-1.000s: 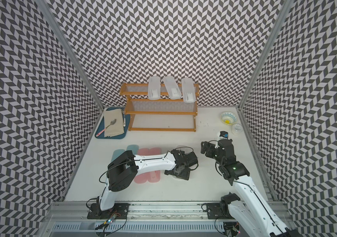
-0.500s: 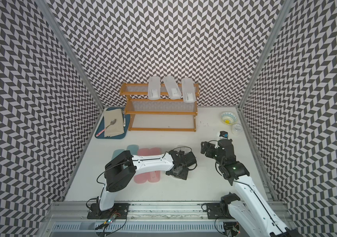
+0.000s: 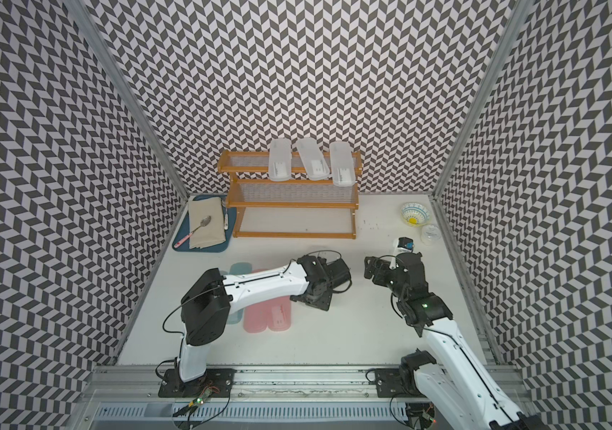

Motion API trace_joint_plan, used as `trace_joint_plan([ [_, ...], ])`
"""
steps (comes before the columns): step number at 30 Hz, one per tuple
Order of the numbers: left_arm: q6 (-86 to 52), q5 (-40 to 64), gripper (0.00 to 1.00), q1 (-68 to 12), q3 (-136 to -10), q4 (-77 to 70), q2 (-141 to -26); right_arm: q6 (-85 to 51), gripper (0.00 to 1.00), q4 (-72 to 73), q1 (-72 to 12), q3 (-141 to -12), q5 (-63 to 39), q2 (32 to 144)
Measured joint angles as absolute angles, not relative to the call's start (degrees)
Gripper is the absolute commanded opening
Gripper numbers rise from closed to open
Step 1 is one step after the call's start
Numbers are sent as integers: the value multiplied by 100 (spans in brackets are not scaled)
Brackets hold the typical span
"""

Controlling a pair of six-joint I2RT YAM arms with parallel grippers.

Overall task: Place the pencil cases on the shelf according to color
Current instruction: Pick up the pencil case from the center of the board, then place the pencil case on the shelf.

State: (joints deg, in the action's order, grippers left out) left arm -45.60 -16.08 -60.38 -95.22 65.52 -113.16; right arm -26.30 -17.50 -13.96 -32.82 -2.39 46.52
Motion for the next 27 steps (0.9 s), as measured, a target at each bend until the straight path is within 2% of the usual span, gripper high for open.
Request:
trace_joint_plan([
  [9,-3774,-2182,71,-4901,-10766,7129,-10339,-2475,91,-1577,-1396,-3275,-408,4884],
  [17,-2954,-2311,72,-4091,-11566,7358,-10304,-2440,90,-1278,-1396,-3223,-489,5210],
  [27,-1839,-2078,74,-2539,-12698,7146,-10519,-2383,89,-1020,-1396,-3232,-794,5892],
])
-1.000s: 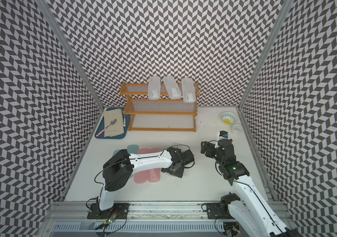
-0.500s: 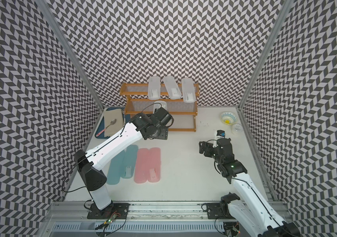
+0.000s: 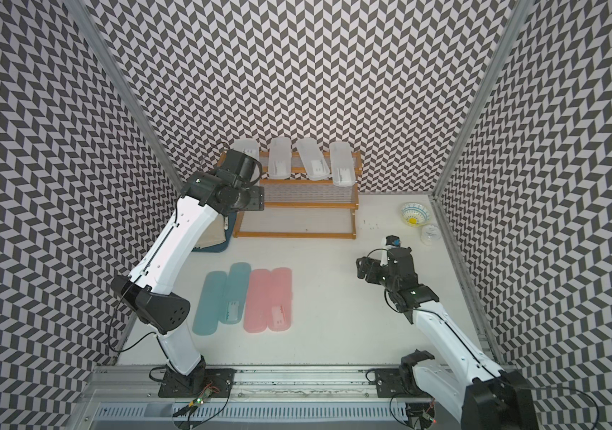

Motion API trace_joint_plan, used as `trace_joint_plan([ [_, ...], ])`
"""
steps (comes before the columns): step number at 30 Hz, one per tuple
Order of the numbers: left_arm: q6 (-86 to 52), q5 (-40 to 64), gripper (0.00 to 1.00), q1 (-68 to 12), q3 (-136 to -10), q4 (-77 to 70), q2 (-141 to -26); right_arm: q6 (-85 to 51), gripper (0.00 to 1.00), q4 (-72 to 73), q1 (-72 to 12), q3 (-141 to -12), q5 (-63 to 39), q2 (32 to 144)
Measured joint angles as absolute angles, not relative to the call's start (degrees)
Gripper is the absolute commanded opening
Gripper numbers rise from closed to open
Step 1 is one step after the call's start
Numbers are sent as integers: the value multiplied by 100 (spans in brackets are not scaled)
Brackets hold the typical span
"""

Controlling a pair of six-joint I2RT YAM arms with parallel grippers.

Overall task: Place the pencil cases on the shelf according to color
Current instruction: Place the pencil case on the shelf.

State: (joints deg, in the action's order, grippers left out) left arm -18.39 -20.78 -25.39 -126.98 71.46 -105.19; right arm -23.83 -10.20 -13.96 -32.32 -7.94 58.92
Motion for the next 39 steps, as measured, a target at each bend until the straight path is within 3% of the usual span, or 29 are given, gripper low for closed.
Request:
trace_joint_plan([
  [14,-561,-1551,78,-1789,-13520,6248,-11813,-2327,88,-843,-1396,-3234,-1170,6541],
  [30,-145,-950,83,-1345,-13887,5544,-12020,-2362,86,-727,-1500,-3194,-1260,6726],
  [37,-80,-893,99,-1347,-13889,5478,-12086,-2429,86,-727,-1577,-3168,-1251,6726],
  [39,-93,-886,99,-1347,-13887,5468,-12090,-2451,86,-725,-1594,-3168,-1251,6724],
])
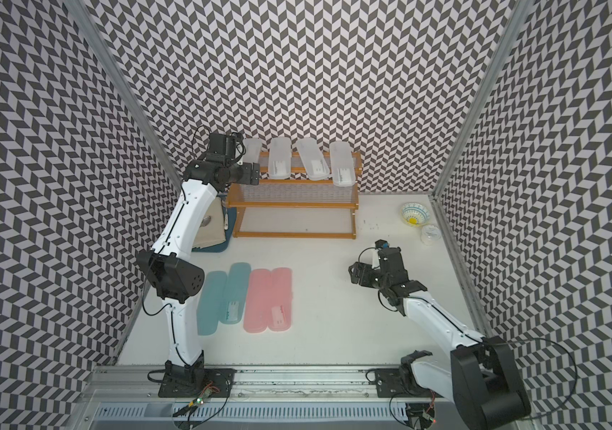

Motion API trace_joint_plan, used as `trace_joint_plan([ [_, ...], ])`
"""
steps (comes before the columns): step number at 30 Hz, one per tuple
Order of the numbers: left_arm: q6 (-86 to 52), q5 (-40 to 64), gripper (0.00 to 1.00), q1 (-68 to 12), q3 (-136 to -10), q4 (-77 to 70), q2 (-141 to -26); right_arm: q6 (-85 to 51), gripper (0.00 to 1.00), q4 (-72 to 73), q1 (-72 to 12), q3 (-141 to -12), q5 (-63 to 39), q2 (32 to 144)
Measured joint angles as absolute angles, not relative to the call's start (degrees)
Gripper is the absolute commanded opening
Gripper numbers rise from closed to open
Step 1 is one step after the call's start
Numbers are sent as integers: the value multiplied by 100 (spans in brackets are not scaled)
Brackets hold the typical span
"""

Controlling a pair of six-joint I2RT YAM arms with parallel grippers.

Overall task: Place the pencil cases on the shelf according to color
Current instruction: Place the pencil case on the shelf, then move the pencil case to the center of the board.

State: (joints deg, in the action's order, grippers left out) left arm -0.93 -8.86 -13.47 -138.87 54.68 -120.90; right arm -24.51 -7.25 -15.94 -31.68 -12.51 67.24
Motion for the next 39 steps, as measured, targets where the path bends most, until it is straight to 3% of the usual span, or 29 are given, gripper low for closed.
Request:
trace_joint_plan([
  [15,-469,-801,100,-1350,-13284,4781,-11502,-2469,87,-770,-1750,-3258,-1286,6622],
  [24,-950,-718,100,-1466,-10936,3489,-9094,-2657,88,-751,-2440,-3538,-1114,6624],
  [31,-1413,-676,100,-1680,-7937,2379,-7100,-3055,89,-537,-3317,-3590,-930,7030],
  [39,-2285,-464,99,-1870,-5494,2071,-6248,-3529,89,-355,-4536,-4163,-683,8241],
])
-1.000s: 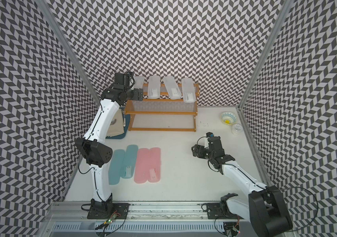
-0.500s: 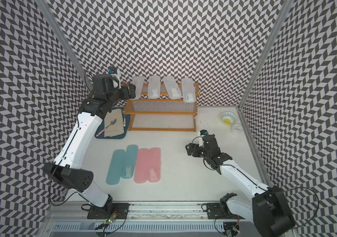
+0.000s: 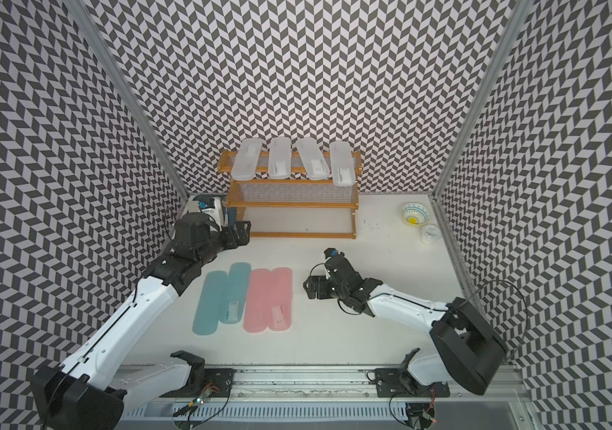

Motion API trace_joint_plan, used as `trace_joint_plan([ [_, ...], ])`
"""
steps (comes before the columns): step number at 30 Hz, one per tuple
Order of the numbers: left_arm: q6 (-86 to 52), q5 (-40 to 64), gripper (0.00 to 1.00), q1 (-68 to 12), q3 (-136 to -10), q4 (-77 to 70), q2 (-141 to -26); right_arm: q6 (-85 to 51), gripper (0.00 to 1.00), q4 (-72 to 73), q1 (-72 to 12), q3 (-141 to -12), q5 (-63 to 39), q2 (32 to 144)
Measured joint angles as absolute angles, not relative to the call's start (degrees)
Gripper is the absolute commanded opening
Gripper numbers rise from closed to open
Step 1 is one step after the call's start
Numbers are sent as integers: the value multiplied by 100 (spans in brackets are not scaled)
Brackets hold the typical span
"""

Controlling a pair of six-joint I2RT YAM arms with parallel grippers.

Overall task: Place the pencil cases on the shelf according to color
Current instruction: Move the pencil case to the center of the board.

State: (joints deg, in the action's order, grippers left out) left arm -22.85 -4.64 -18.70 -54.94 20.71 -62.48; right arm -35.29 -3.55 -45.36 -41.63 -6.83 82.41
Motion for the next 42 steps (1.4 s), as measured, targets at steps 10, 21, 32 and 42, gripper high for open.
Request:
trace_joint_plan([
  [10,-2958,-451,100,-1826,-4571,1796,-6344,-3726,91,-543,-5437,-5374,-530,9721],
  [21,-3164,-438,100,-1533,-4270,1448,-6429,-3503,92,-1166,-5804,-6331,51,10698],
  [32,-3299,-377,100,-1522,-4010,1273,-6604,-3371,95,-1673,-5966,-6866,888,11093],
  [42,-3308,-355,100,-1522,-3959,1203,-6626,-3301,95,-1310,-5017,-5559,1116,10127],
])
